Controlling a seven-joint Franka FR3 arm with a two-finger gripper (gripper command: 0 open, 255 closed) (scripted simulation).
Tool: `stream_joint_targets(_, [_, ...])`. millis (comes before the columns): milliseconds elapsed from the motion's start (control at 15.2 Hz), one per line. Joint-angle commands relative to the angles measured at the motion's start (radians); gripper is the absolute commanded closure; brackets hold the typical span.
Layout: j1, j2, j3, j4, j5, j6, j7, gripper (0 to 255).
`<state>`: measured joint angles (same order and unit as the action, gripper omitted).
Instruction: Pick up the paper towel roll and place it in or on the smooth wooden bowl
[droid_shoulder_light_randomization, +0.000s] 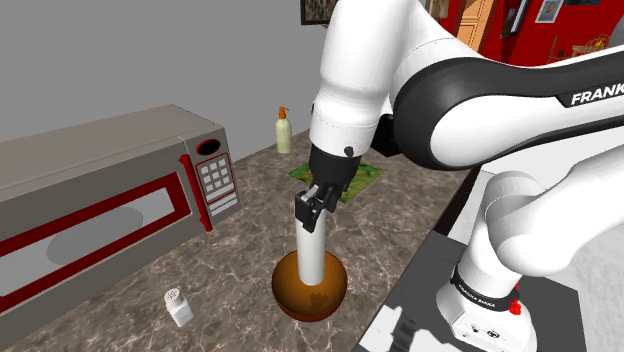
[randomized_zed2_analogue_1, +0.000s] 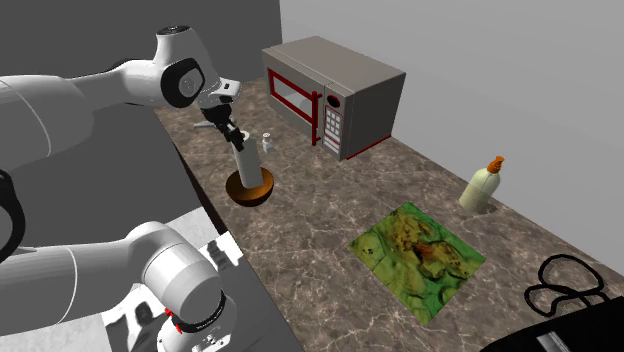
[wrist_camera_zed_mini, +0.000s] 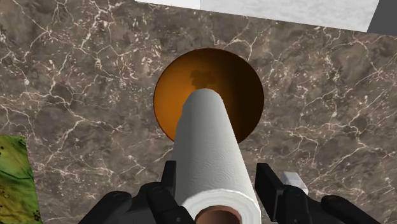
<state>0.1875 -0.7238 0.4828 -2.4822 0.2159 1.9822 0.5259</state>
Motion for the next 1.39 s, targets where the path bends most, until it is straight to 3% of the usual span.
stream_joint_targets(0, [0.0, 0.0, 0.001, -0.001, 0.001, 0.002, 0.001, 255])
stream_joint_targets(264, [0.0, 0.0, 0.001, -0.001, 0.001, 0.002, 0.001, 255])
stream_joint_targets(330, [0.0, 0.0, 0.001, -0.001, 0.001, 0.002, 0.001, 0])
stream_joint_targets(660, [0.0, 0.0, 0.001, -0.001, 0.001, 0.002, 0.001, 0])
stream_joint_targets(924, [0.001, -0.025, -0.027, 0.106, -0.014, -0.131, 0.002, 0])
stream_joint_targets(1320, [0.001, -0.025, -0.027, 0.106, -0.014, -0.131, 0.003, 0])
